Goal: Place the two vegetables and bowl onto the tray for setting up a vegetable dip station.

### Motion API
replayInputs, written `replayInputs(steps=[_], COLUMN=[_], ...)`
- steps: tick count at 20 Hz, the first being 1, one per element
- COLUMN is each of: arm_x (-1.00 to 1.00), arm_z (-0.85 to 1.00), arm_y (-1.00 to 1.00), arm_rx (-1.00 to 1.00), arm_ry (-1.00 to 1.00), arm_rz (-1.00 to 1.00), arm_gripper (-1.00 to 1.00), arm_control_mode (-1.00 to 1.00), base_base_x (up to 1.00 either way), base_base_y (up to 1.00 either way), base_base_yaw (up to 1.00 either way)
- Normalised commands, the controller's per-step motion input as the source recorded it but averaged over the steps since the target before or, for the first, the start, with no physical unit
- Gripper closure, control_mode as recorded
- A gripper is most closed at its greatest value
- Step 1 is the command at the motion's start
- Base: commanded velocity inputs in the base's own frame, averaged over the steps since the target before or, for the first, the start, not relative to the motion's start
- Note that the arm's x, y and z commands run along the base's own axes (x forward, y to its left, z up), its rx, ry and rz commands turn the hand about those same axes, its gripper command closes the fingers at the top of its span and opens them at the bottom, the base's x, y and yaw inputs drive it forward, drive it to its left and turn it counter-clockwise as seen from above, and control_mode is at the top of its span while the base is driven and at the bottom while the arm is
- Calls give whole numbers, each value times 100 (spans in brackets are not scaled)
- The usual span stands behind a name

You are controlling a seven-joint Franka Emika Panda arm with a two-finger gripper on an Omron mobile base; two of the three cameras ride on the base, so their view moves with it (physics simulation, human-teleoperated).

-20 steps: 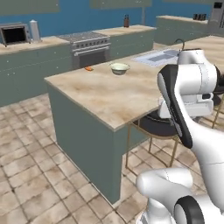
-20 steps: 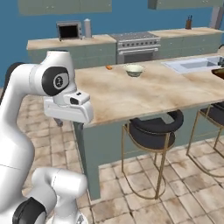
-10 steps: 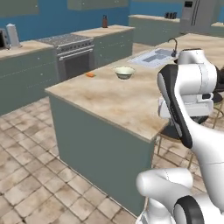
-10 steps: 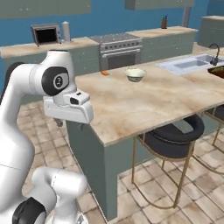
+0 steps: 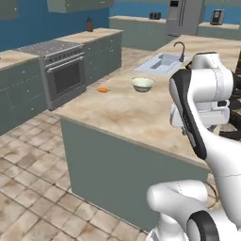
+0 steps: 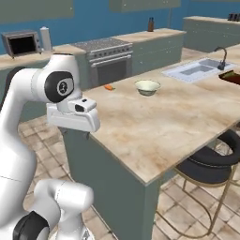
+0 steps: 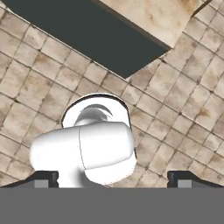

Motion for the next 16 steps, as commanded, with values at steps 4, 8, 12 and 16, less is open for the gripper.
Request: replayInputs(steps=[4, 8, 12, 16], arm_x=[0, 0, 0, 0], arm_z=[0, 0, 0, 0], arm_y=[0, 0, 0, 0], arm_rx=[0, 0, 0, 0], arm_ry=[0, 0, 0, 0], arm_rz=[0, 0, 0, 0], arm_gripper=[-100, -100, -100, -100], arm_control_mode=[100, 100, 100, 100], base_base_x=[48, 5, 0, 0], base_base_y=[100, 100, 100, 100], base_base_yaw=[-35, -37, -38, -37])
